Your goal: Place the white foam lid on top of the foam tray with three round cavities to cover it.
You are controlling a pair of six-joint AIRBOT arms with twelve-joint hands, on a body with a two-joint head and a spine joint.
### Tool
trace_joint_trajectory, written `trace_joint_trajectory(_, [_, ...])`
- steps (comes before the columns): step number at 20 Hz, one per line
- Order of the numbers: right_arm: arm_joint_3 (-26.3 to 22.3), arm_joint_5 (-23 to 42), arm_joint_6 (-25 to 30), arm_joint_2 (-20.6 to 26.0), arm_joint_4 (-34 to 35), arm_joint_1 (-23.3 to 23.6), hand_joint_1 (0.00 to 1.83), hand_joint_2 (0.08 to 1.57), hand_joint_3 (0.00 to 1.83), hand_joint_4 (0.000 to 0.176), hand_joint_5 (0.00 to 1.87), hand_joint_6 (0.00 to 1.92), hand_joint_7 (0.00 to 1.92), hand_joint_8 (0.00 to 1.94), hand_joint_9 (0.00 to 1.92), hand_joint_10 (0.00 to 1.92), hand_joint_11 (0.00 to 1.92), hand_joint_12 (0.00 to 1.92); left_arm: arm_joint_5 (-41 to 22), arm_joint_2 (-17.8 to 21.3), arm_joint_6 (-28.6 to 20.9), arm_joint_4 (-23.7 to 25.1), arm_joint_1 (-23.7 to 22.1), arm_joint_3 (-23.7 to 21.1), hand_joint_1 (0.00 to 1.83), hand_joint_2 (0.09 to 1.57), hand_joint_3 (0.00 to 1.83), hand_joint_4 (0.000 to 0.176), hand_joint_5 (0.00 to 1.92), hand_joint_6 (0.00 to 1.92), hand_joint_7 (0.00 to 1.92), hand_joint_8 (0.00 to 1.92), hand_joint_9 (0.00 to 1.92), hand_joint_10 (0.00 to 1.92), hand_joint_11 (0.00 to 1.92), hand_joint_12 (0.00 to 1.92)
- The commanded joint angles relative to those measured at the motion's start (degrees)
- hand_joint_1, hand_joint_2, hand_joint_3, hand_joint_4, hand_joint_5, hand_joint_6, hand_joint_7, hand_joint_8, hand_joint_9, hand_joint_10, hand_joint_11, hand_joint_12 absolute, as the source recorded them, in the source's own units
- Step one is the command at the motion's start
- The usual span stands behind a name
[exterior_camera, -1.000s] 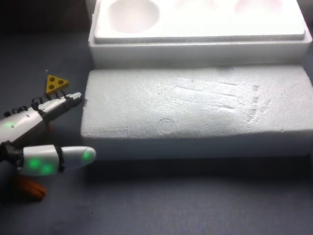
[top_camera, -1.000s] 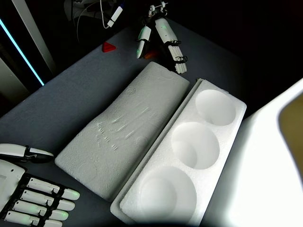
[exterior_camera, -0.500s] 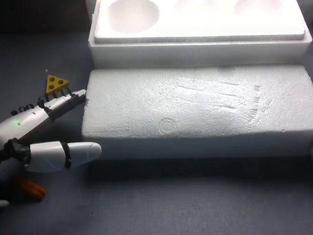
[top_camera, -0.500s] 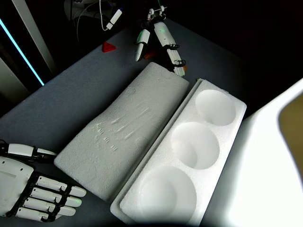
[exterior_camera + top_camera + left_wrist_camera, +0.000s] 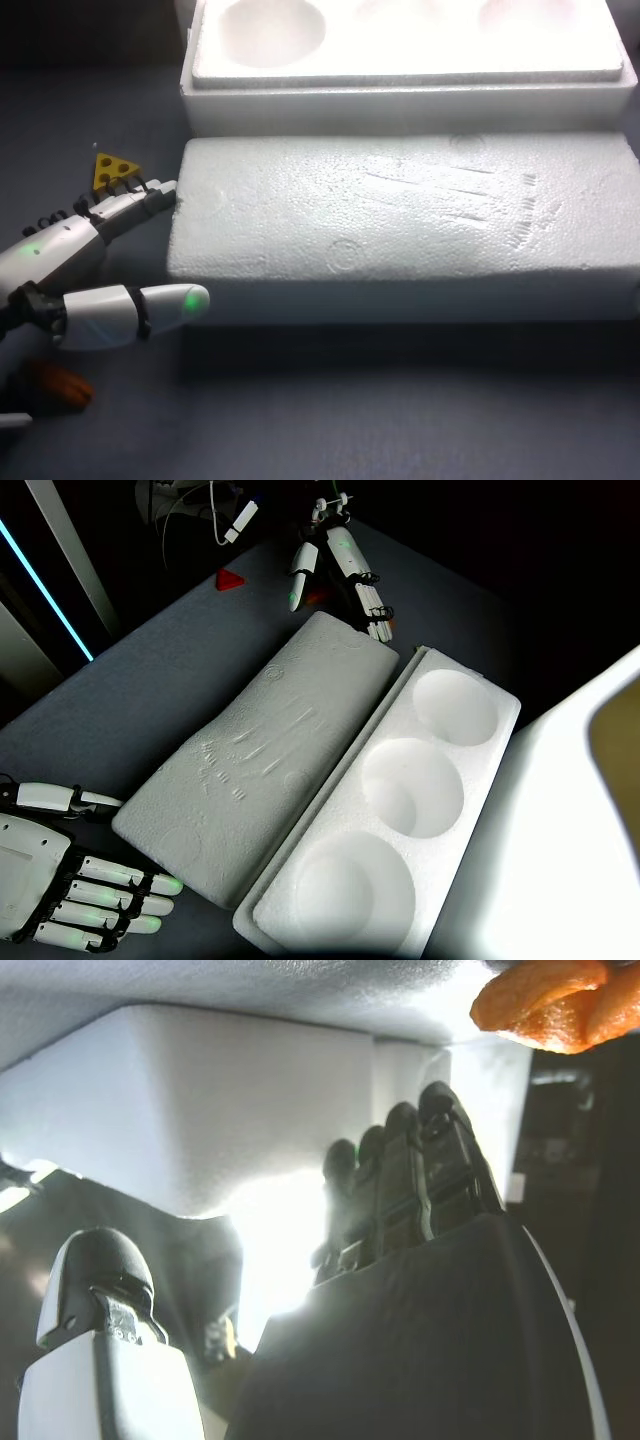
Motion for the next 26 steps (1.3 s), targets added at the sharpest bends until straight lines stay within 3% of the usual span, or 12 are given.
trace_joint_trajectory(1, [-0.38,8.26,1.08,0.84,-2.68,0.17,0.5,1.25,0.0,0.0,0.23,0.01,0.2,0.0,0.14,0.19,0.0,1.41,-8.26,0.31,-0.77,2.59,-0.22,-0.48,0.45,1.03,0.02,0.0,0.14,0.03,0.0,0.0,0.0,0.0,0.0,0.0])
trace_joint_trajectory(4, [-2.24,10.27,1.59,2.27,-3.84,-0.41,0.44,1.24,0.0,0.0,0.22,0.0,0.13,0.0,0.01,0.3,0.0,1.4,-10.54,1.23,-1.38,3.14,1.05,-2.07,0.47,1.04,0.02,0.0,0.15,0.03,0.0,0.0,0.0,0.0,0.0,0.0])
trace_joint_trajectory(7, [-4.94,13.67,1.98,4.19,-5.27,-1.76,0.51,1.26,0.0,0.0,0.2,0.0,0.06,0.0,0.0,0.12,0.0,1.1,-13.83,2.64,-1.92,3.71,2.65,-4.16,0.45,1.05,0.02,0.0,0.14,0.02,0.0,0.0,0.0,0.0,0.0,0.0])
trace_joint_trajectory(8, [-5.84,15.55,2.24,5.03,-5.51,-2.72,0.5,1.25,0.0,0.0,0.18,0.0,0.03,0.0,0.0,0.02,0.0,0.84,-14.68,3.14,-1.99,4.15,2.87,-4.78,0.46,1.05,0.02,0.0,0.14,0.02,0.0,0.0,0.0,0.0,0.0,0.0])
trace_joint_trajectory(10, [-7.73,19.33,2.76,7.15,-5.79,-4.87,0.5,1.22,0.0,0.0,0.2,0.01,0.04,0.0,0.02,0.01,0.0,0.65,-16.31,4.33,-2.03,5.26,2.9,-6.04,0.49,1.05,0.01,0.0,0.15,0.02,0.0,0.0,0.0,0.0,0.0,0.0])
trace_joint_trajectory(13, [-9.62,23.01,2.75,9.49,-6.4,-6.65,0.5,1.19,0.0,0.0,0.21,0.01,0.08,0.01,0.05,0.02,0.0,0.65,-18.38,5.94,-2.02,6.41,2.87,-7.49,0.46,1.05,0.01,0.0,0.14,0.01,0.0,0.0,0.0,0.0,0.0,0.0])
trace_joint_trajectory(14, [-10.17,23.86,2.75,10.23,-6.92,-6.65,0.51,1.2,0.0,0.0,0.2,0.0,0.08,0.0,0.03,0.02,0.0,0.54,-19.05,6.48,-2.02,6.78,2.79,-7.93,0.44,1.05,0.01,0.0,0.13,0.01,0.0,0.0,0.0,0.0,0.0,0.0])
trace_joint_trajectory(18, [-10.87,25.22,2.71,11.82,-7.57,-6.63,0.4,1.25,0.0,0.0,0.18,0.01,0.06,0.0,0.01,0.02,0.0,0.51,-20.55,8.11,-1.9,8.04,1.68,-8.79,0.39,1.06,0.01,0.0,0.14,0.01,0.0,0.0,0.0,0.0,0.0,0.0])
trace_joint_trajectory(22, [-10.11,25.22,2.29,12.2,-8.63,-4.57,0.37,1.26,0.0,0.0,0.16,0.01,0.04,0.01,0.02,0.03,0.0,1.09,-19.66,8.96,-1.4,9.79,-1.39,-8.46,0.43,1.07,0.01,0.0,0.15,0.01,0.0,0.0,0.0,0.0,0.0,0.0])
trace_joint_trajectory(23, [-9.74,24.94,2.28,12.2,-8.77,-3.86,0.4,1.28,0.01,0.0,0.16,0.01,0.02,0.0,0.01,0.03,0.0,1.12,-18.99,8.95,-1.4,10.15,-2.35,-8.11,0.44,1.07,0.01,0.0,0.16,0.02,0.0,0.0,0.0,0.0,0.0,0.0])
trace_joint_trajectory(24, [-9.23,24.46,2.26,12.2,-9.06,-2.92,0.43,1.28,0.0,0.0,0.18,0.02,0.0,0.0,0.0,0.01,0.0,0.89,-18.27,8.72,-1.39,10.39,-3.59,-7.46,0.46,1.07,0.01,0.0,0.17,0.02,0.0,0.0,0.0,0.0,0.0,0.0])
trace_joint_trajectory(26, [-8.24,22.67,1.98,12.16,-9.57,-0.85,0.4,1.28,0.0,0.0,0.19,0.06,0.0,0.0,0.0,0.0,0.0,1.03,-17.21,8.07,-1.37,10.56,-5.48,-6.26,0.48,1.05,0.0,0.0,0.19,0.03,0.0,0.0,0.0,0.0,0.0,0.0])
